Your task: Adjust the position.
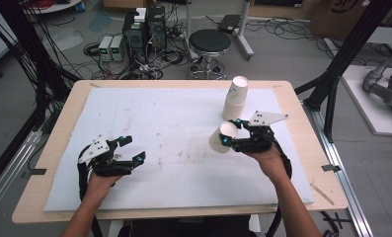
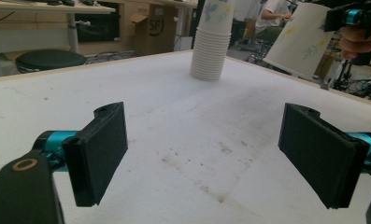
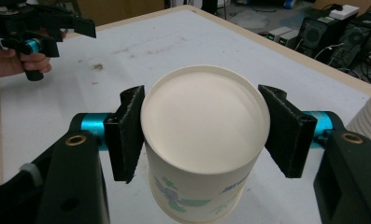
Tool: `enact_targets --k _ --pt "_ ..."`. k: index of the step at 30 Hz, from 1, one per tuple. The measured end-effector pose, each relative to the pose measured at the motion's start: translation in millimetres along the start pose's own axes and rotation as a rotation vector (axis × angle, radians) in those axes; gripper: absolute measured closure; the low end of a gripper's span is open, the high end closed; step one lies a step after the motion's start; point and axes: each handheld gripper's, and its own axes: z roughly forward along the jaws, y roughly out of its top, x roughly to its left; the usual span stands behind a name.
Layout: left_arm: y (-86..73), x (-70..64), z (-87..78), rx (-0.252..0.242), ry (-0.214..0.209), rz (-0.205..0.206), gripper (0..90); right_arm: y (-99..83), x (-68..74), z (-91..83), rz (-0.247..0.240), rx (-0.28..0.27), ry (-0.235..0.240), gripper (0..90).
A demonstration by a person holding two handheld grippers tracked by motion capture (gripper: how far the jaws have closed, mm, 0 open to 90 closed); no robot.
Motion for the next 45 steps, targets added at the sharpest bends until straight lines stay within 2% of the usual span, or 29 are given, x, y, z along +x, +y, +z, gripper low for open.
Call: enact_targets --k 10,12,15,18,22,27,34,38,45 --pt "0.0 -5.2 5.6 0.009 -0.048 0.008 16.0 -10.2 12.0 5.4 -0.005 -0.007 0.022 36.6" --pt "0.0 -6.1 6.4 0.010 -0.058 0.022 16.1 -11.6 13.8 6.2 -0.002 -0.008 0.030 36.6" --pt "-1.3 -8.3 10.0 0.021 -0.072 0.068 16.1 -12.6 17.4 8.5 -0.007 -0.024 0.047 36.6" --pt "-2.2 -12.2 15.2 0.038 -0.113 0.110 16.4 -13.1 20.6 10.9 -0.010 -0.029 0.062 36.6" --pt "-0.3 -19.3 22.2 0.056 -0.151 0.084 16.4 -14.5 25.3 15.5 -0.006 -0.036 0.090 36.7" --pt "1.5 -26.4 31.3 0.060 -0.191 0.072 16.4 -16.5 28.3 22.6 -0.006 -0.022 0.117 36.6" --pt "4.4 -33.2 46.4 0.091 -0.264 0.096 16.5 -16.7 33.4 31.4 -0.013 -0.017 0.153 36.7" --pt "7.0 -37.6 56.3 0.107 -0.283 0.109 16.6 -16.0 36.0 35.1 -0.013 -0.013 0.168 36.7" --pt "10.1 -44.0 70.7 0.098 -0.324 0.105 16.6 -14.1 40.0 36.0 -0.010 -0.014 0.183 36.6"
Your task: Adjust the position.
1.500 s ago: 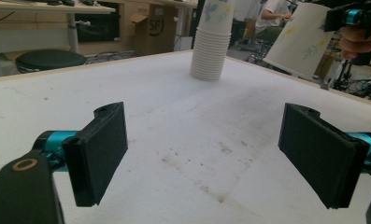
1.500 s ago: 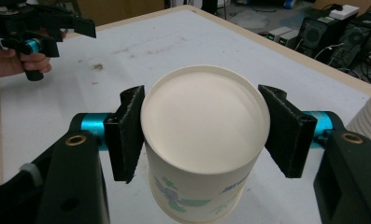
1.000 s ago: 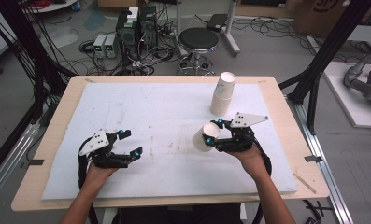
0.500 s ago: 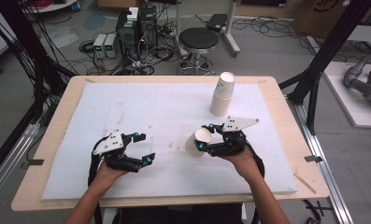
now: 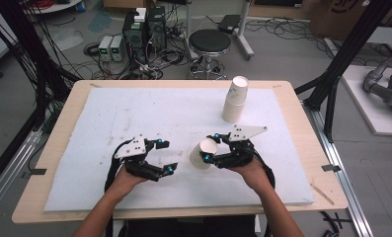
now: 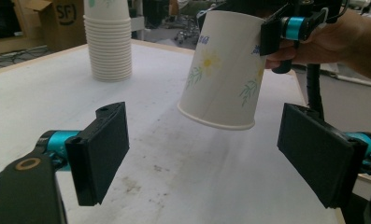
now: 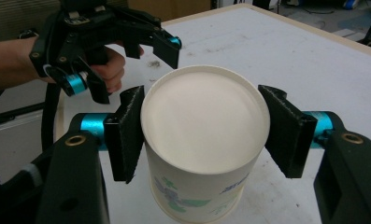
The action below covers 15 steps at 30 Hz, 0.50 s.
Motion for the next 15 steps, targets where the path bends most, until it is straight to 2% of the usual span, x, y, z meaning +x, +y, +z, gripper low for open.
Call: enact_targets --k 5,15 --pt "-0.1 -3.2 12.8 0.017 -0.054 0.011 16.5 4.2 3.5 1.0 -0.009 -0.004 0.021 36.6" --pt "1.0 -6.3 25.2 0.011 -0.095 0.013 16.6 8.8 10.0 6.4 -0.020 0.015 0.054 36.7"
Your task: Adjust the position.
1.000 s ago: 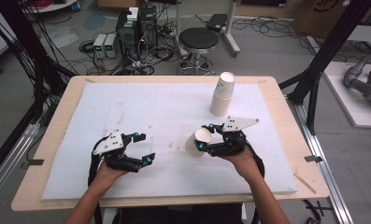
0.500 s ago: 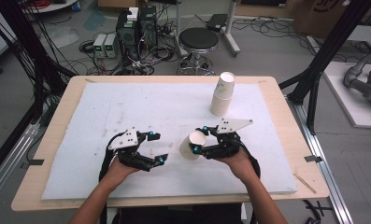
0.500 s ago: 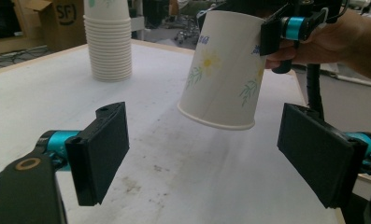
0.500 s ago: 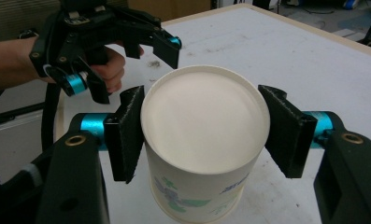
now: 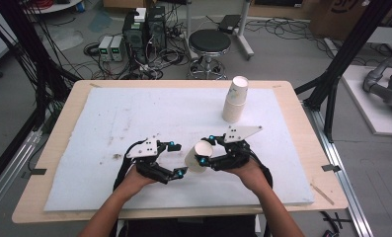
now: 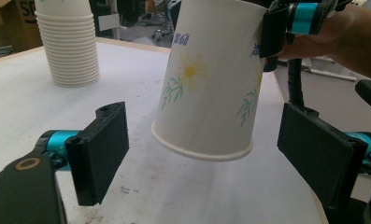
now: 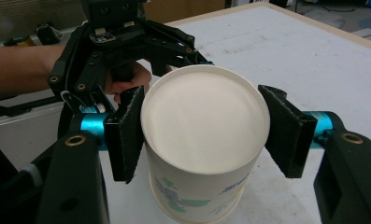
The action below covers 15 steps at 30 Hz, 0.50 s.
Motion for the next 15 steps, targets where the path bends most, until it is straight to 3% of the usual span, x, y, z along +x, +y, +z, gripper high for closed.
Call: enact_targets --k 15 --pt "2.0 -1.6 18.5 0.038 -0.057 0.017 18.7 4.8 5.7 7.0 0.002 0.005 0.063 36.6"
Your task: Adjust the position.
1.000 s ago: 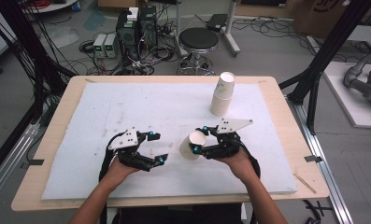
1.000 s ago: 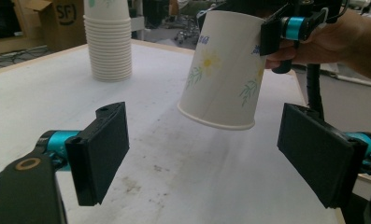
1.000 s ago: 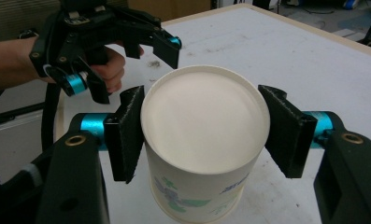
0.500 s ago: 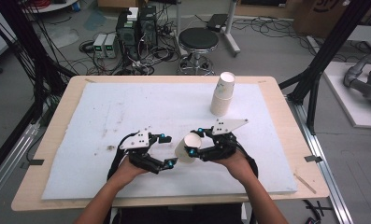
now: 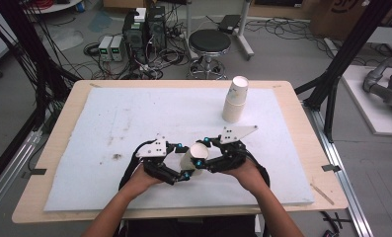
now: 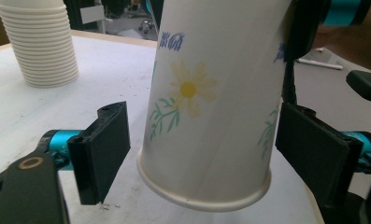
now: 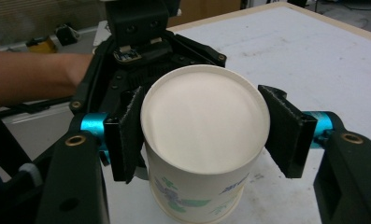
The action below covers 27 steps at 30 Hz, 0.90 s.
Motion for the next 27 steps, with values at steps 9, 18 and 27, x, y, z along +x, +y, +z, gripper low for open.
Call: enact_targets --k 9,18,27 --pt "-0.6 -1.3 1.7 0.004 -0.037 0.016 26.2 -0.6 0.6 0.2 0.009 -0.015 0.029 36.9" --pt "4.4 -1.0 -4.1 0.035 -0.007 0.017 30.7 -1.6 -1.1 1.4 0.054 -0.022 -0.002 20.1" --pt "22.9 -3.0 -7.2 0.186 -0.011 0.058 31.8 -0.9 -1.0 -1.1 0.006 0.017 0.013 20.1"
